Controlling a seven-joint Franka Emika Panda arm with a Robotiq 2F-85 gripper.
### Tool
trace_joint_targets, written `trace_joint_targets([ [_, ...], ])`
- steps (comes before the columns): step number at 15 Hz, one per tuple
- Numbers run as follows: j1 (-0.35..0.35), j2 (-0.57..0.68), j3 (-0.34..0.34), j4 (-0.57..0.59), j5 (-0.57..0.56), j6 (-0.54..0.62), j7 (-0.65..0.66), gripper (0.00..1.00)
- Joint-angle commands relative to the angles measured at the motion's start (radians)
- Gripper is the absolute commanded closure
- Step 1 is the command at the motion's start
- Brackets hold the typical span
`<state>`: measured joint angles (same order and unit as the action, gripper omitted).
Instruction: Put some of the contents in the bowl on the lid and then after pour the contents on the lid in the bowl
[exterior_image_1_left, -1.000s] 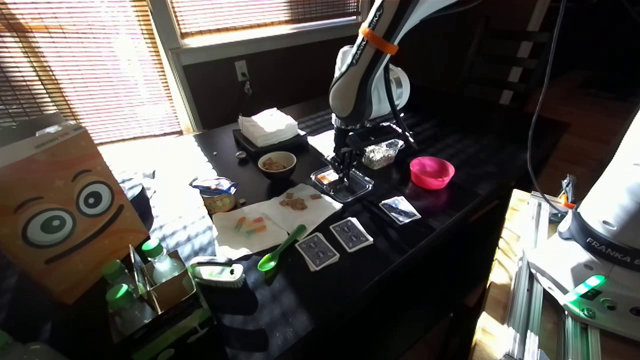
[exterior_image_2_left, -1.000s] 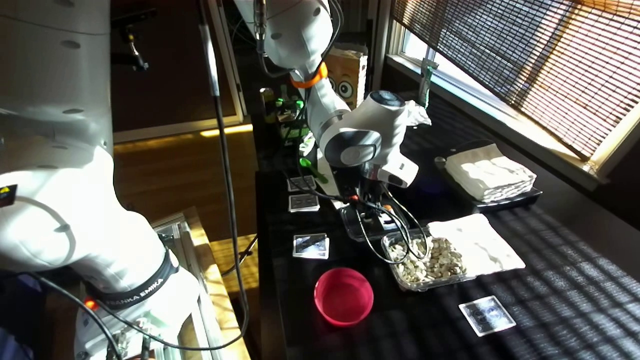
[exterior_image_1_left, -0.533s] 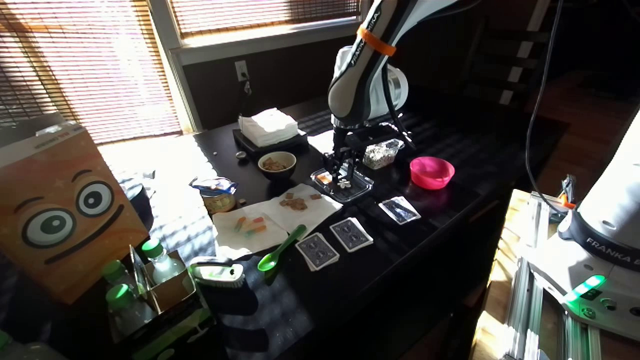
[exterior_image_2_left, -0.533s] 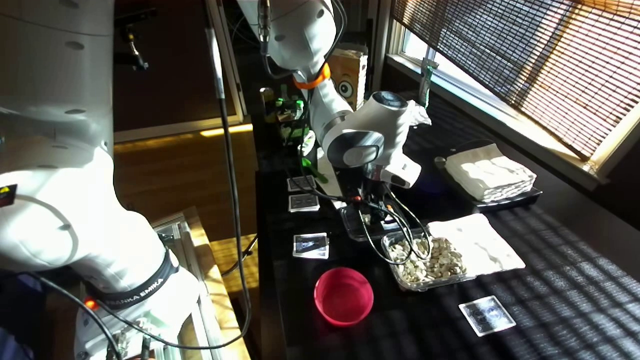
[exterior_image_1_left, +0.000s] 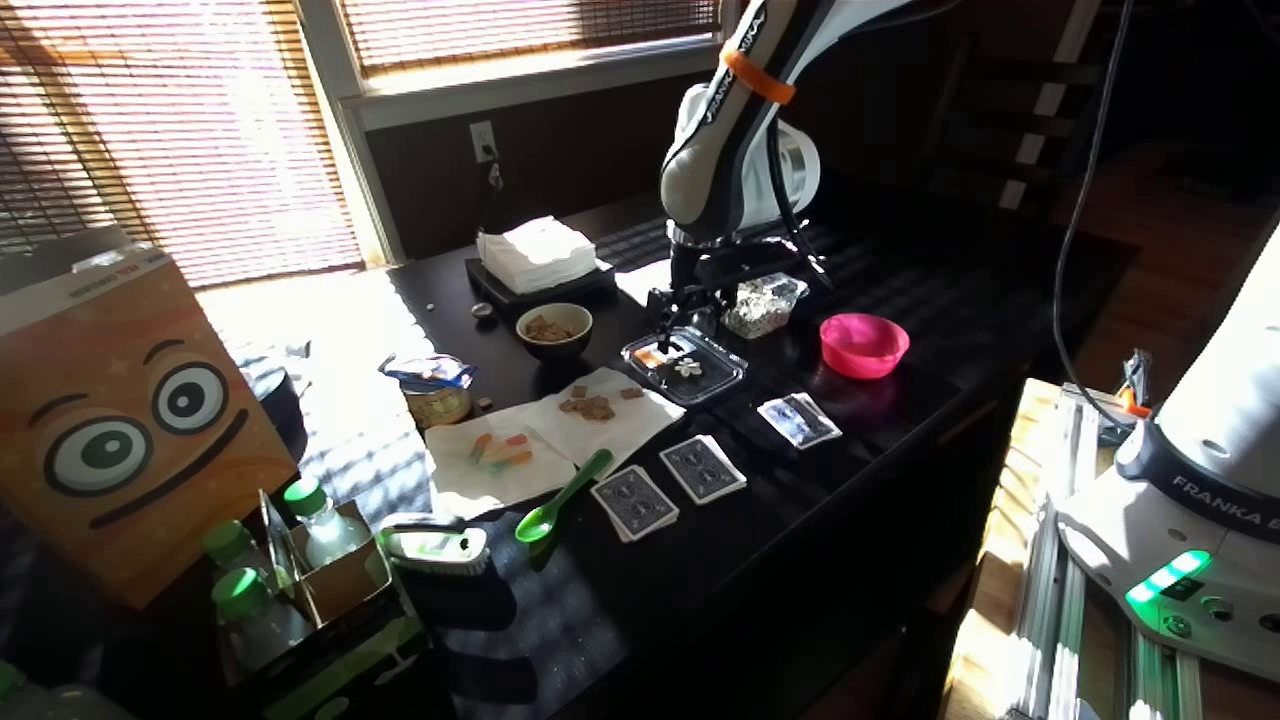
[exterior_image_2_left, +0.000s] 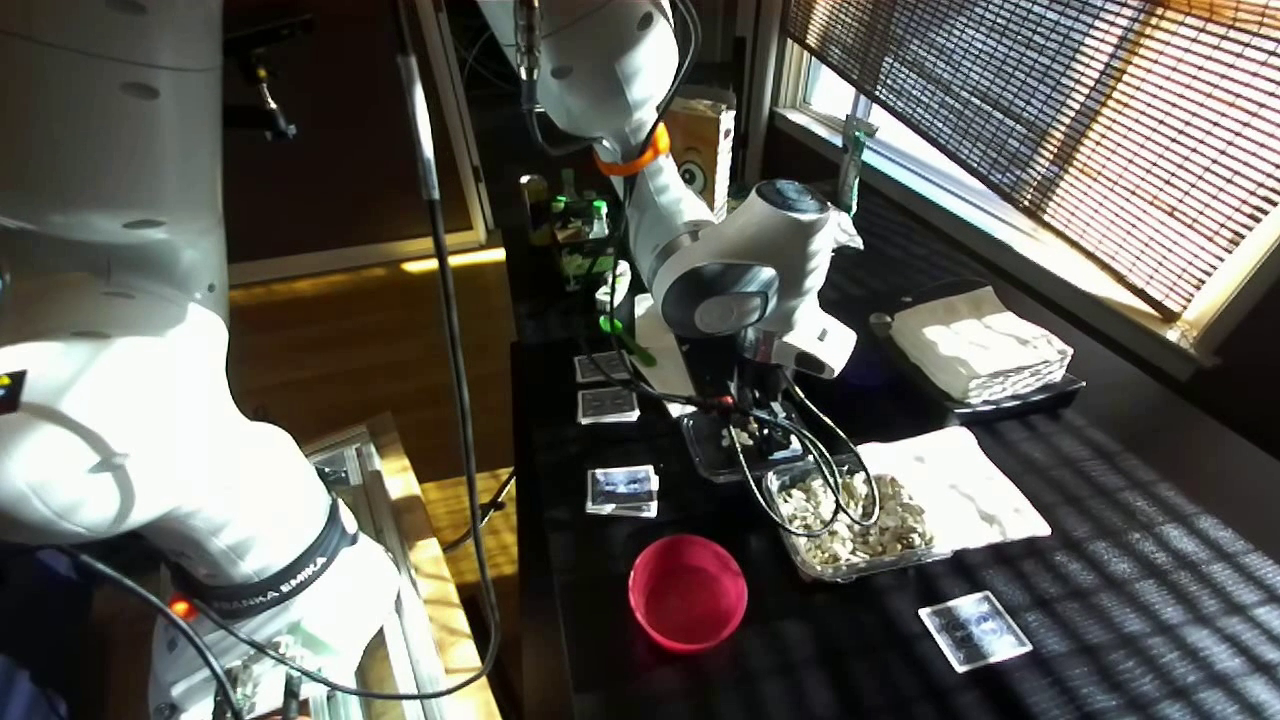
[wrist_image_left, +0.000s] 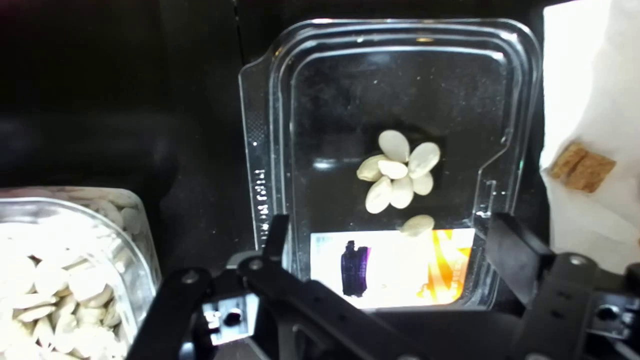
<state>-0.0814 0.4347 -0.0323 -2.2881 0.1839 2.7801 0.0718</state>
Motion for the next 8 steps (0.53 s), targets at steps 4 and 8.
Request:
trace_joint_targets([
  [4, -0.147, -0.008, 0.091, 0.003, 0.072, -0.02, -0.182, 0.0],
  [8, -0.215, 0.0, 0.139, 0.011, 0.13, -0.037, -0.26, 0.0],
])
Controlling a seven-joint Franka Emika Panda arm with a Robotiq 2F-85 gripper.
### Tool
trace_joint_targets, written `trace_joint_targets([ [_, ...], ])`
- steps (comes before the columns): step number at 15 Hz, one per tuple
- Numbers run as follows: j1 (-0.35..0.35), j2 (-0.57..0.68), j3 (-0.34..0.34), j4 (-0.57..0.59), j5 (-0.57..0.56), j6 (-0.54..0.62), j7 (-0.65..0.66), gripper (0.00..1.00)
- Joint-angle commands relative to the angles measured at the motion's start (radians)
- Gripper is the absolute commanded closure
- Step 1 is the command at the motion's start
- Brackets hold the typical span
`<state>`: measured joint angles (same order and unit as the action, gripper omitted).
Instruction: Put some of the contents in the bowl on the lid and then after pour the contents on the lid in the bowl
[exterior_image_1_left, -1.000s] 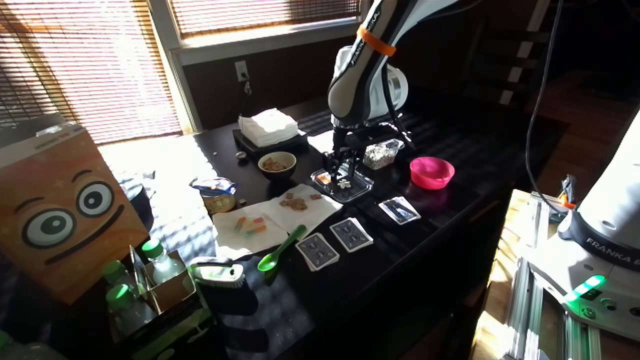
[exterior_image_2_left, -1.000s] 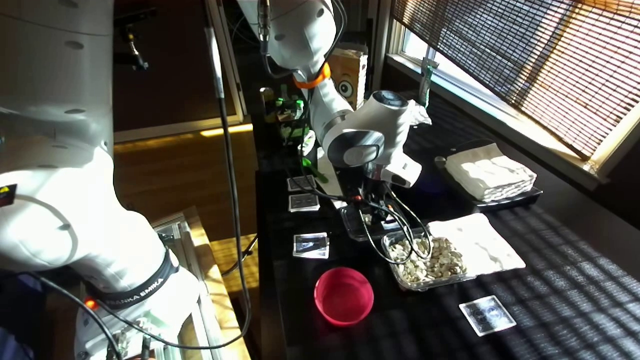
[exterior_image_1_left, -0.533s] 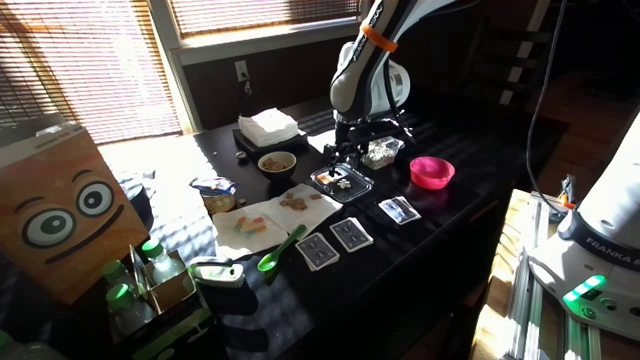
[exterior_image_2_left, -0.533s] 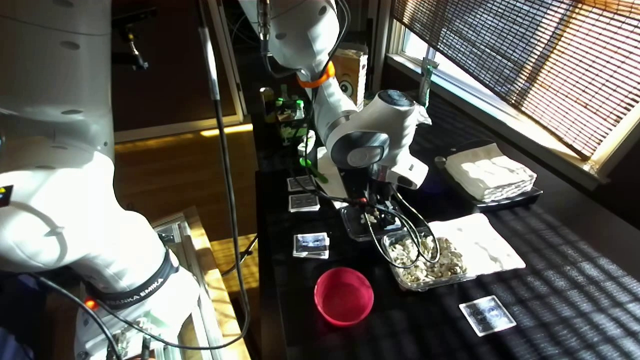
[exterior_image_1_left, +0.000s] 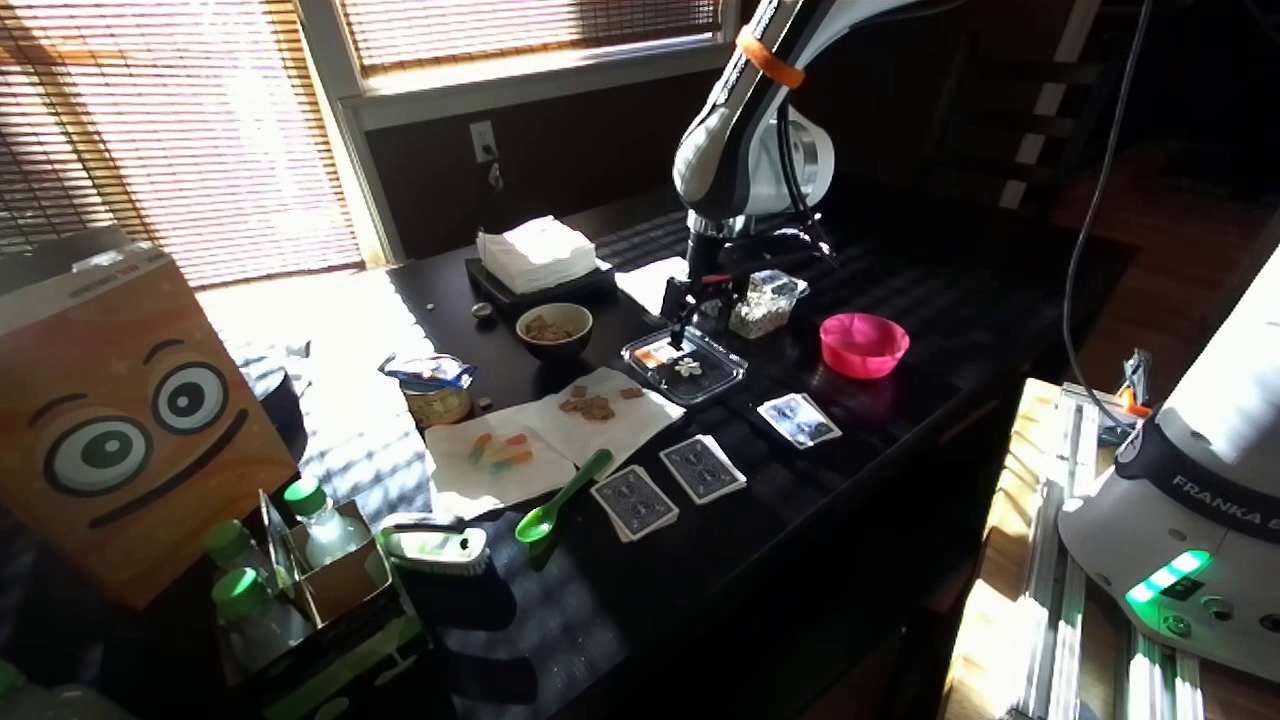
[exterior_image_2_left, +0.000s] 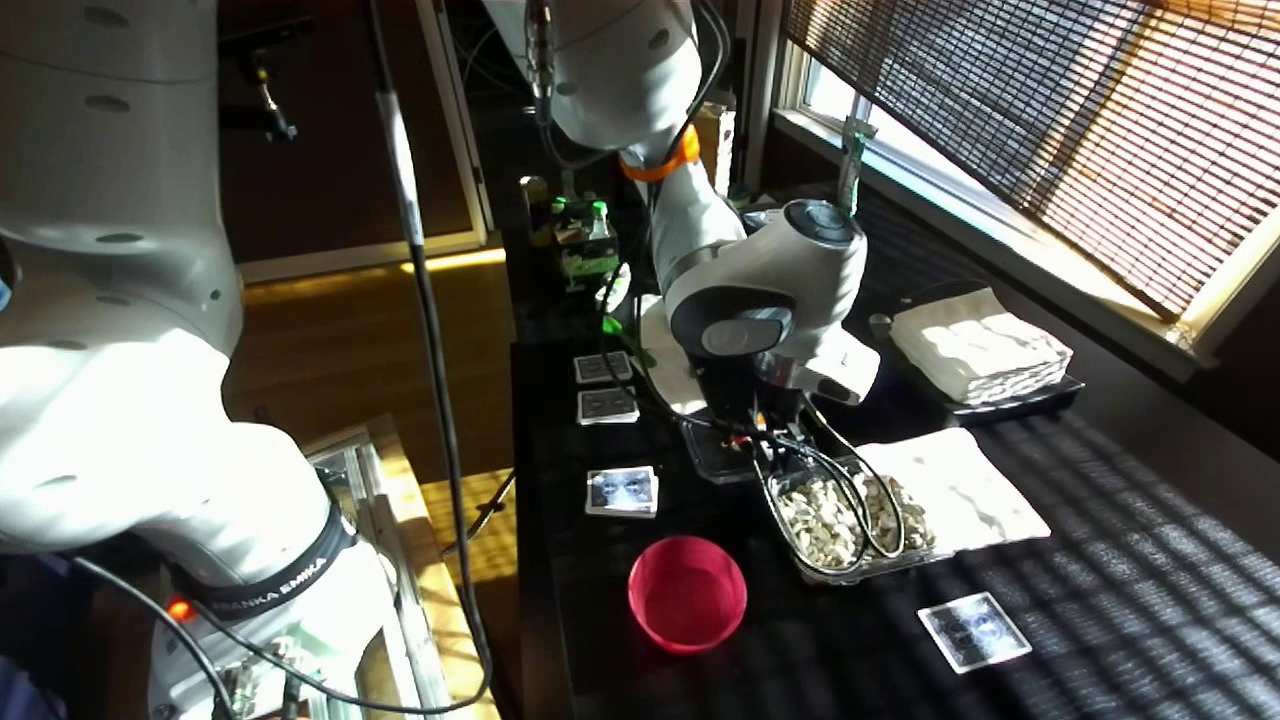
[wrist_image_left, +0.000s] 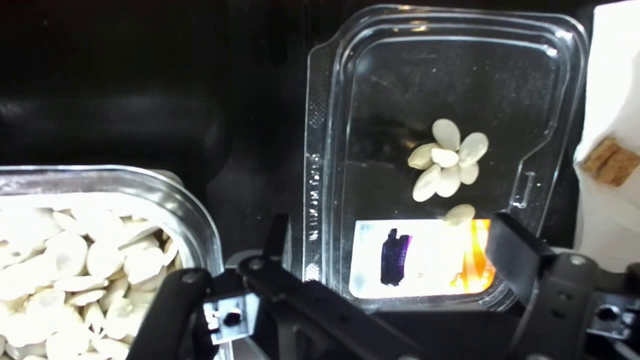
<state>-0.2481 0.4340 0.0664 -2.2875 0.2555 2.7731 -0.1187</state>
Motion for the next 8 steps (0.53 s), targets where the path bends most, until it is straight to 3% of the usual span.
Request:
trace_joint_targets([
  [1, -0.055, 0.0, 0.045, 0.01, 0.069, -0.034, -0.074, 0.0],
  [8, 0.007, -0.012, -0.011, -0.01, 0.017, -0.011, -0.004, 0.0],
])
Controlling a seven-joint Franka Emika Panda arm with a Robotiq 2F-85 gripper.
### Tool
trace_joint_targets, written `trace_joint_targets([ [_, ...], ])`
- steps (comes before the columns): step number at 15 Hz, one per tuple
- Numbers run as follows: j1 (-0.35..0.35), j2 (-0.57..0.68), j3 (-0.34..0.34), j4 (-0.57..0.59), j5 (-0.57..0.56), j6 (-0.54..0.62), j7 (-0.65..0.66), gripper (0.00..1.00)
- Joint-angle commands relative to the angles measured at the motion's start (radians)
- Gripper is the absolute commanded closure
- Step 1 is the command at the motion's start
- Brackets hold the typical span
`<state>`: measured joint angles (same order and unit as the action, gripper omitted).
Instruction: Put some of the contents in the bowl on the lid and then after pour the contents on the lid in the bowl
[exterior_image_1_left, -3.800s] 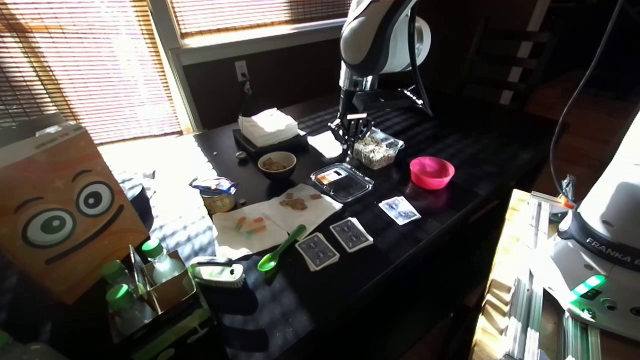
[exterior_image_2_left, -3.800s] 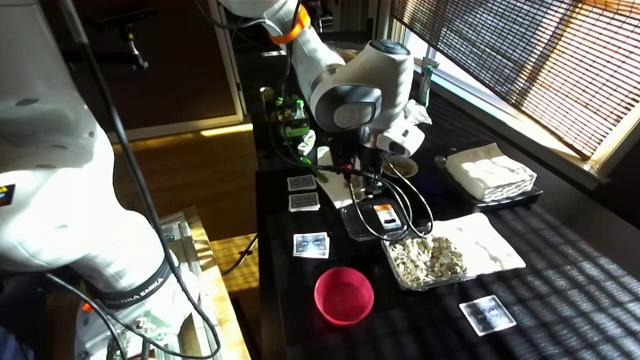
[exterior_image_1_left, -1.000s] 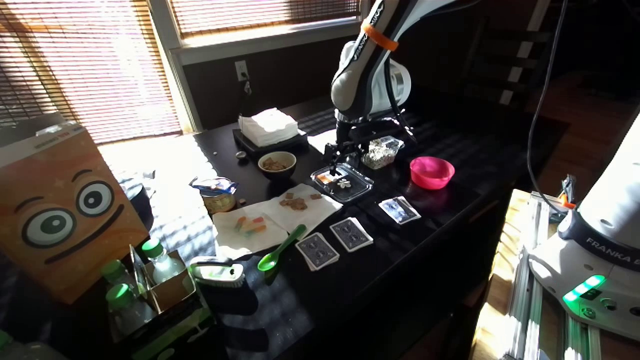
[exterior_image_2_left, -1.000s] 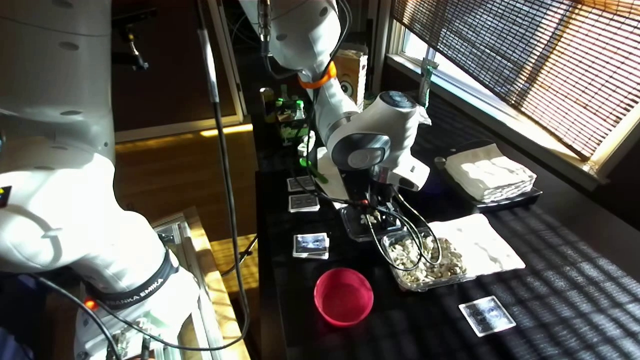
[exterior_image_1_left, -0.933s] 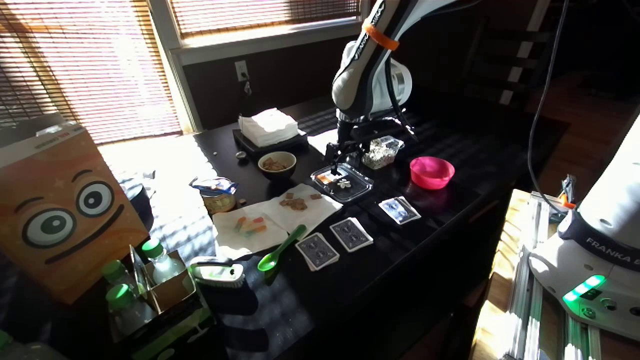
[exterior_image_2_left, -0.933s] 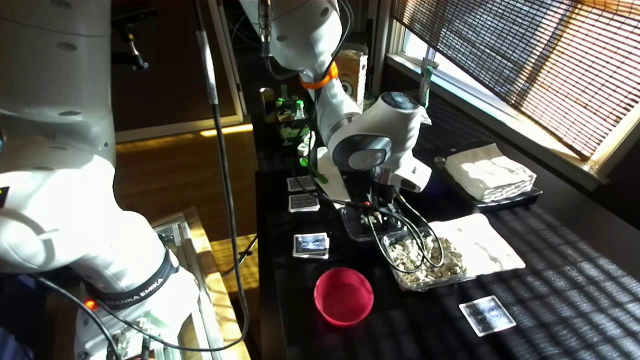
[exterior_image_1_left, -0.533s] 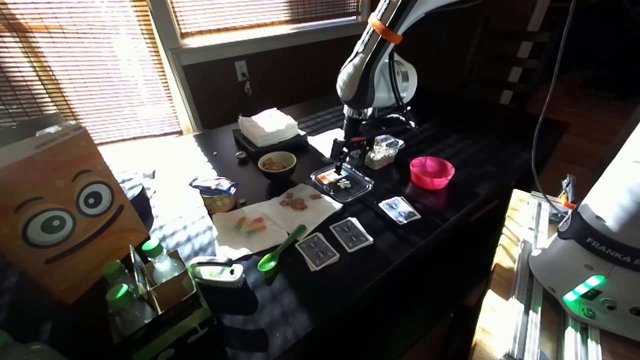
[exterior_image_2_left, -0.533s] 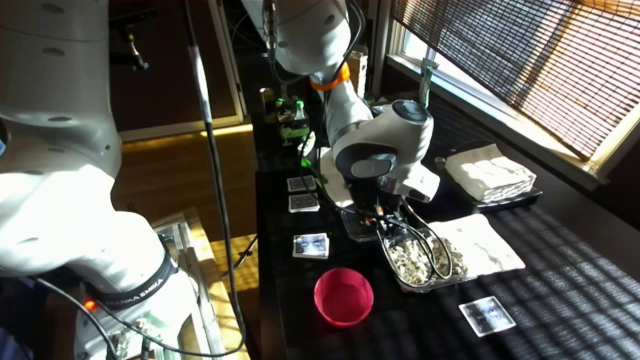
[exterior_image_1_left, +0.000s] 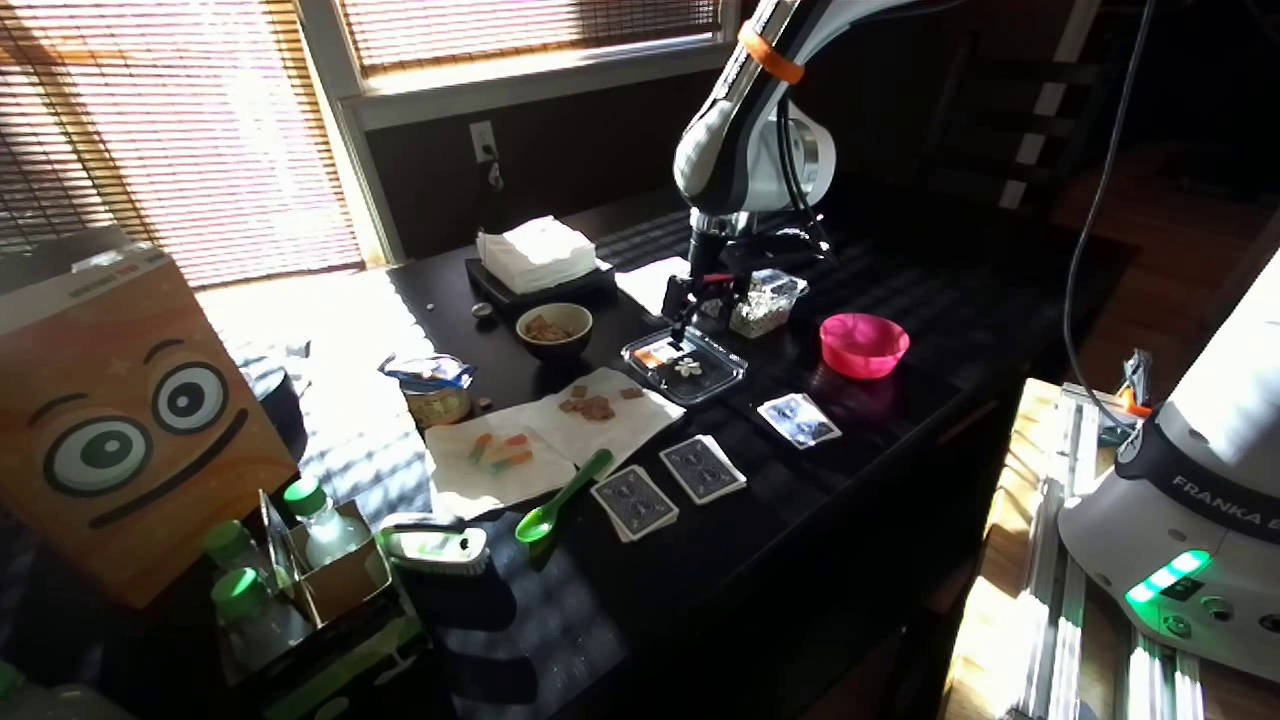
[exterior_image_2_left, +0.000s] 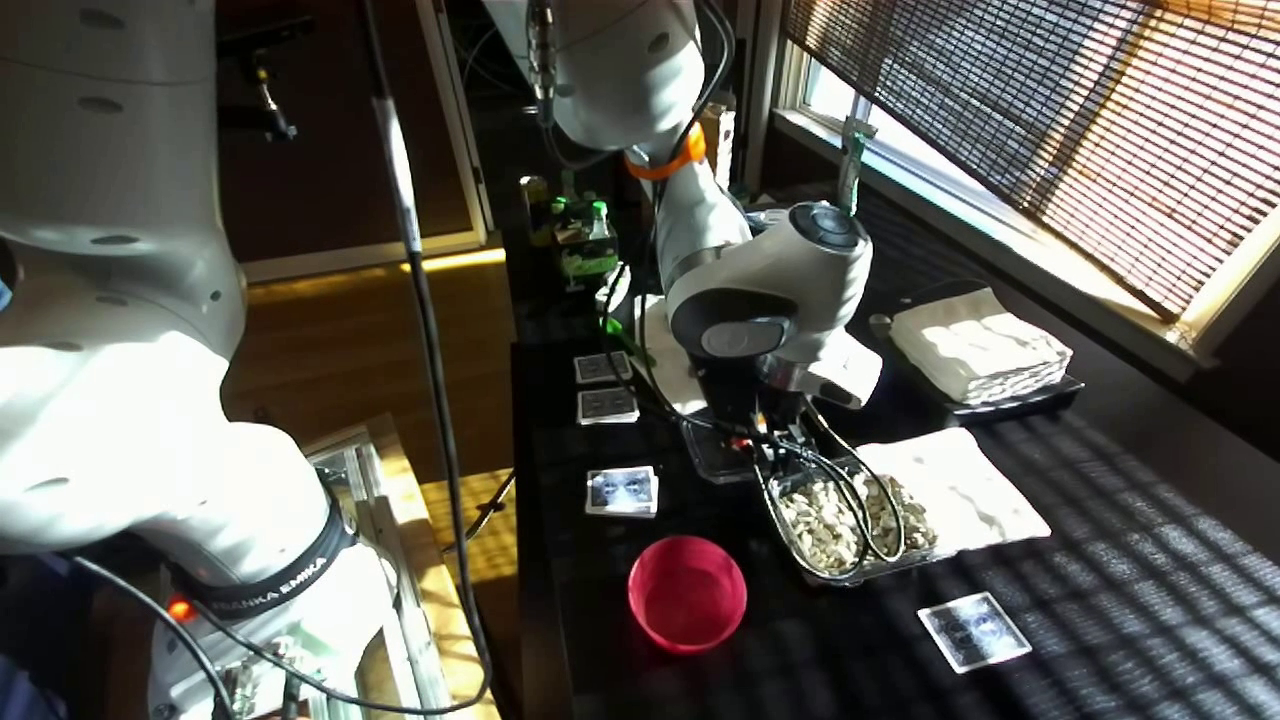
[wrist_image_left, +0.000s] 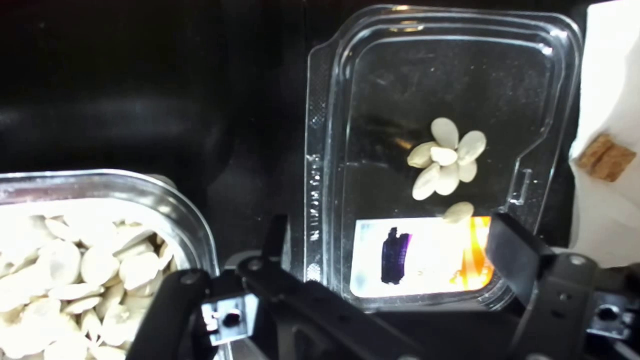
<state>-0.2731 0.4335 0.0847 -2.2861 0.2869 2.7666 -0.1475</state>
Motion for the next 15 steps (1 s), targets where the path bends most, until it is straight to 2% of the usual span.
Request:
trace_joint_targets([
  [1, 0.045, -0.018, -0.04, -0.018, -0.025, 0.003, 0.035, 0.0],
  [7, 0.139, -0.04, -0.107, -0.073, -0.09, 0.028, 0.124, 0.0],
  [15, 0.163, -0.112, -0.136, -0.142, -0.072, 0.001, 0.231, 0.0],
])
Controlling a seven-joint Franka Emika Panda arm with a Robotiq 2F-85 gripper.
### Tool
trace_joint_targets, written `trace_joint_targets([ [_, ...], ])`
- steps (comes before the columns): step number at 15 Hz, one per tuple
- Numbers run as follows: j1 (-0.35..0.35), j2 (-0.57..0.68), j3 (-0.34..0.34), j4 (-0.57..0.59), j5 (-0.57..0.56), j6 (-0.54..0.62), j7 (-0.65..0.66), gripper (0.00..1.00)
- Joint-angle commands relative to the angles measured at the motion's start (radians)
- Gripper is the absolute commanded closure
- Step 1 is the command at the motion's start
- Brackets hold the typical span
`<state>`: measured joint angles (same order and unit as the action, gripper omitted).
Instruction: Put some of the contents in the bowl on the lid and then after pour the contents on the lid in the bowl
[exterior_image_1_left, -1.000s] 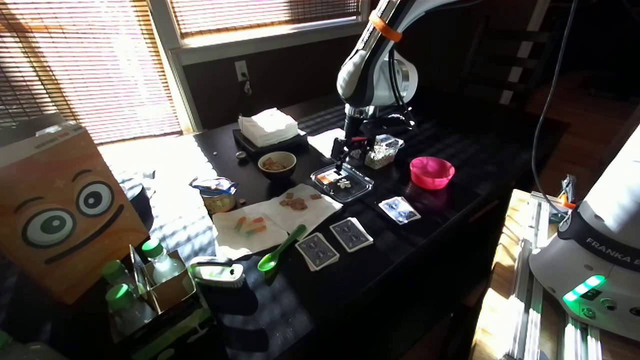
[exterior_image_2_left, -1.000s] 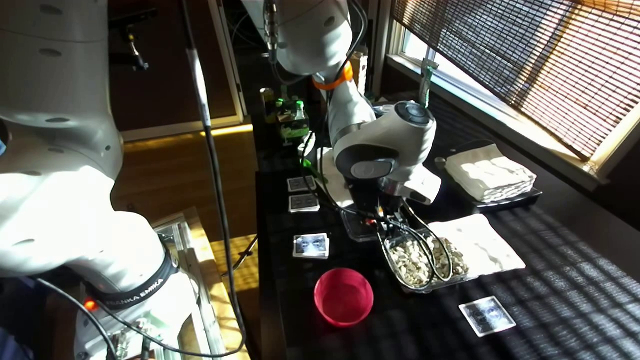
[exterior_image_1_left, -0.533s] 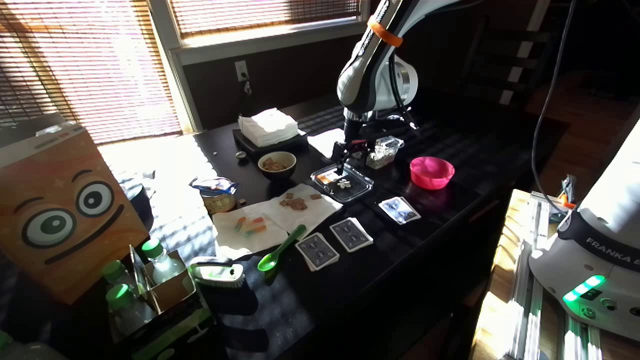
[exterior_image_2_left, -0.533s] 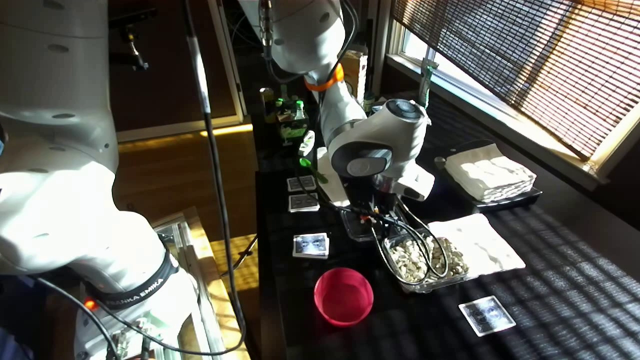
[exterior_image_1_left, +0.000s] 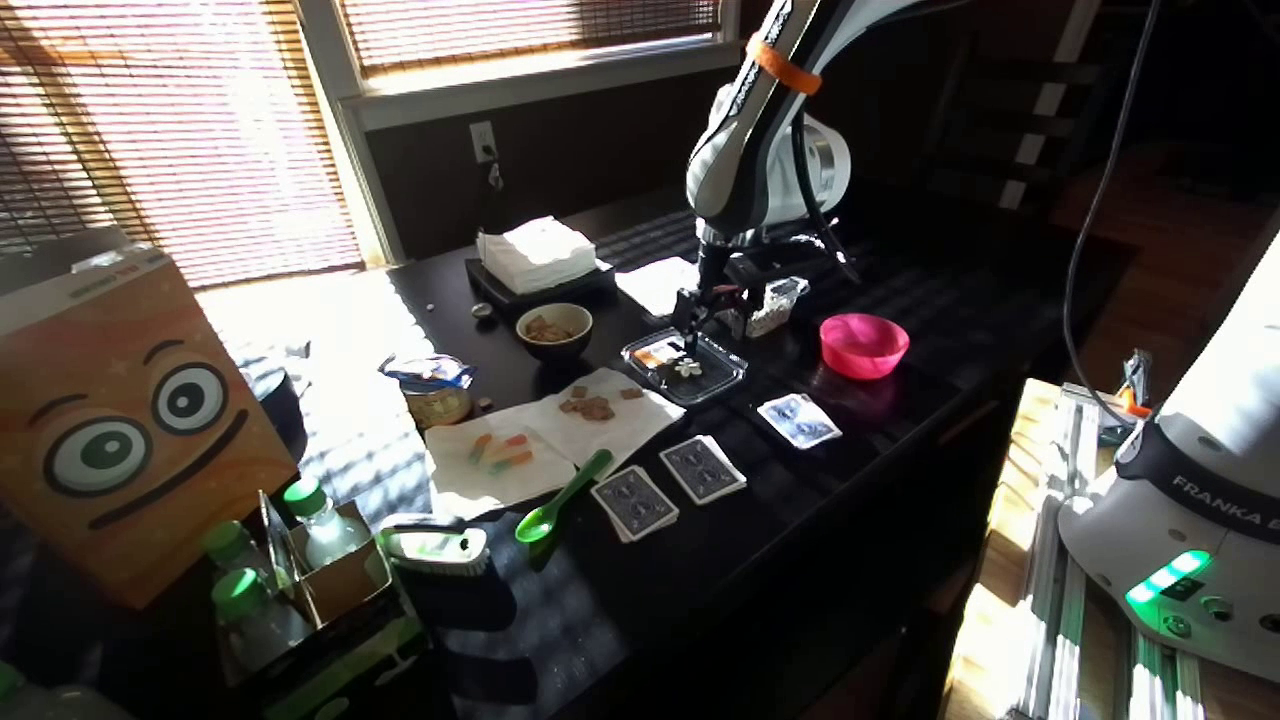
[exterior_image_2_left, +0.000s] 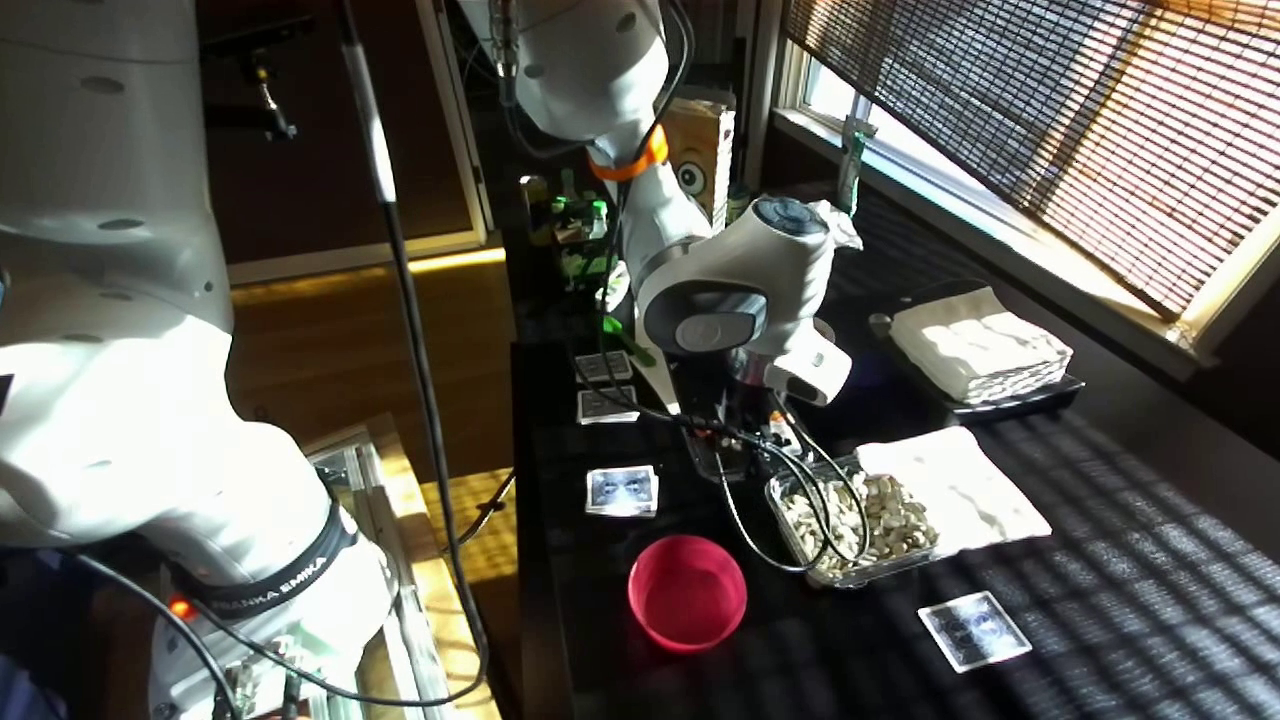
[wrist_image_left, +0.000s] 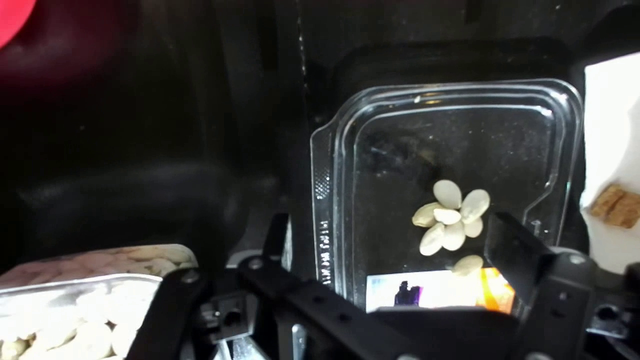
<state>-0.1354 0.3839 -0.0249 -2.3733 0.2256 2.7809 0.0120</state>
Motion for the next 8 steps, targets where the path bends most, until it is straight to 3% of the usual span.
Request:
trace_joint_targets([
  [1, 0.033, -0.066, -0.039, -0.061, -0.015, -0.015, 0.101, 0.0],
  [8, 0.044, -0.051, -0.061, -0.071, 0.001, -0.023, 0.213, 0.0],
])
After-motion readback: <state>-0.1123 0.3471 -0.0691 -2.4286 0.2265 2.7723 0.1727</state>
